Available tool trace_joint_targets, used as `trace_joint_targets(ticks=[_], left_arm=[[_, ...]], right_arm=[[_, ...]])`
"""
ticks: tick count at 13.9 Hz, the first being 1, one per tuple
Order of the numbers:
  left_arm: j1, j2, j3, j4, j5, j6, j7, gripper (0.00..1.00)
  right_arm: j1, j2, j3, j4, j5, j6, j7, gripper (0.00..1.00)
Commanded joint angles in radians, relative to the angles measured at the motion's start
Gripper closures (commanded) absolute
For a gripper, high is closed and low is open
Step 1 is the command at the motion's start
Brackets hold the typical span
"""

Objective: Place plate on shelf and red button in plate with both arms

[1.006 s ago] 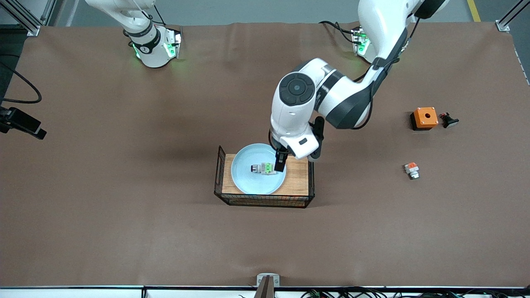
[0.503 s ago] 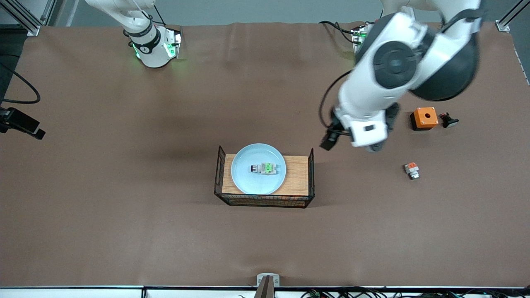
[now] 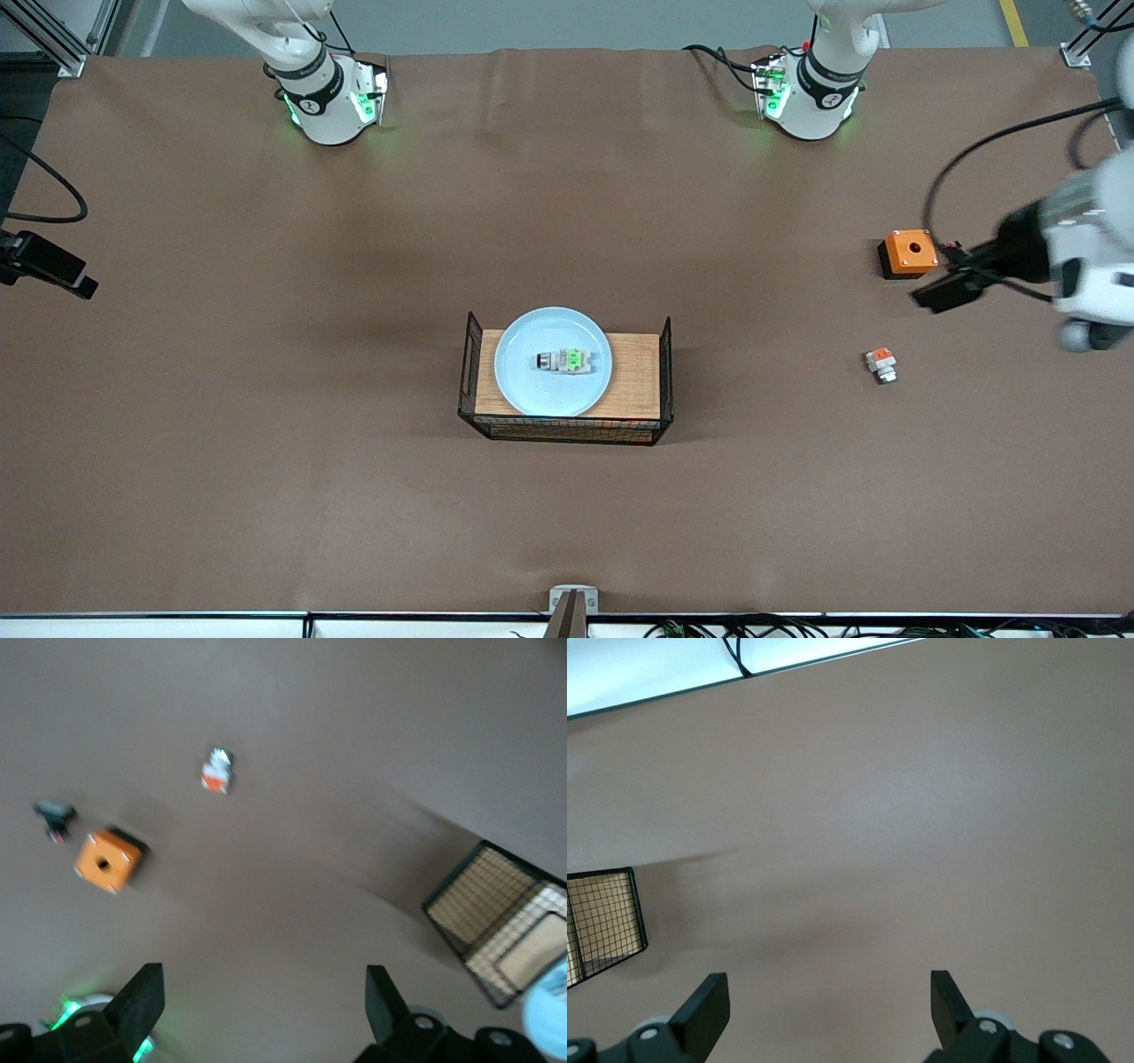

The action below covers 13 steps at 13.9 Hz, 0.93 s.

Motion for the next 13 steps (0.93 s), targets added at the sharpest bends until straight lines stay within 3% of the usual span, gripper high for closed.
trace_joint_targets(ticks=[1,4,13], left_arm=[[0.063,-0.02,-0.004,-0.031,-0.005,-0.002,0.205,0.0],[0.065,-0.01,-0.005,-0.043,0.044,-0.002,0.29,0.0],[-0.016,0.001,-0.028,-0.047,0.038,-0.001,0.283,0.0]], right_arm=[[-0.011,-0.005,0.008,-0.002,-0.013,-0.003,-0.011,0.0],[-0.011,-0.003,0.008,-0.002,-0.013,-0.005,-0.011,0.0],[-0.012,-0.005,0.008,-0.002,-0.013,-0.005,-0.011,0.0]])
